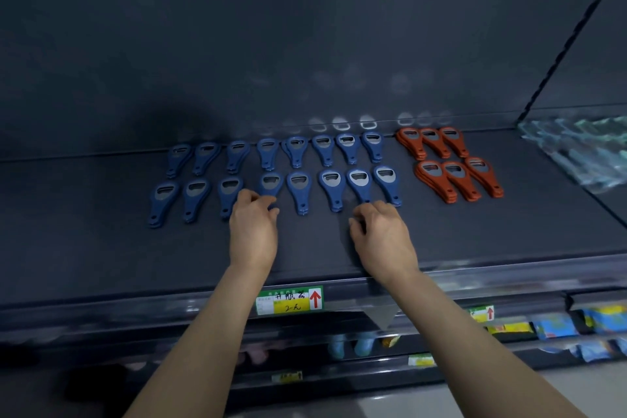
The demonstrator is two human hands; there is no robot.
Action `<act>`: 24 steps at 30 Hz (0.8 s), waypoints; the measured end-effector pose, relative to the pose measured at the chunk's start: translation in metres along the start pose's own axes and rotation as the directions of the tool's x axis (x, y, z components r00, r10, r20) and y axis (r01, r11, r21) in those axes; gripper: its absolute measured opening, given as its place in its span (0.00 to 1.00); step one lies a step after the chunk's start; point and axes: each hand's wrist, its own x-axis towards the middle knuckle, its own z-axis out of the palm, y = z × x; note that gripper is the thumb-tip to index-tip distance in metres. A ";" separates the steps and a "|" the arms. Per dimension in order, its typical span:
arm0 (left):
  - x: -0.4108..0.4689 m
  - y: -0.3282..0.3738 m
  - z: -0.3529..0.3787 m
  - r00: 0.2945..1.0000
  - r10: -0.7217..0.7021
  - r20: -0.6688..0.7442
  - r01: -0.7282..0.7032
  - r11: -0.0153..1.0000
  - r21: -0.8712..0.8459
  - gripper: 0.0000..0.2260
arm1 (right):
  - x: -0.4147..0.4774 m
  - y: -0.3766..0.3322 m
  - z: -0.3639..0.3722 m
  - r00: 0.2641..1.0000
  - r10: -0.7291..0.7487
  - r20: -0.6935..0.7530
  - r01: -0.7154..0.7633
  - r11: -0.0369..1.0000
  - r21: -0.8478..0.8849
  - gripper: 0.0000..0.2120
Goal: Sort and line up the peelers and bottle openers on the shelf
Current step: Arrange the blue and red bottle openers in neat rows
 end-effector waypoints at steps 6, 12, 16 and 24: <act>0.000 -0.001 0.001 1.000 -0.012 -0.011 0.012 1.000 0.009 0.10 | 0.001 0.002 0.000 0.999 -0.037 -0.005 0.037 0.999 0.004 0.07; 0.016 0.008 -0.008 0.987 -0.070 -0.144 0.065 0.997 -0.044 0.12 | 0.008 -0.003 -0.005 0.997 -0.055 -0.056 0.055 0.998 0.005 0.06; 0.061 0.020 -0.009 0.985 -0.116 -0.125 0.126 0.989 0.074 0.11 | 0.026 -0.010 -0.010 0.994 -0.086 -0.063 0.087 0.996 0.019 0.06; 0.113 0.026 0.016 0.963 -0.263 0.059 0.226 0.907 0.356 0.19 | 0.033 -0.016 -0.006 0.993 -0.106 -0.046 0.108 0.993 0.043 0.05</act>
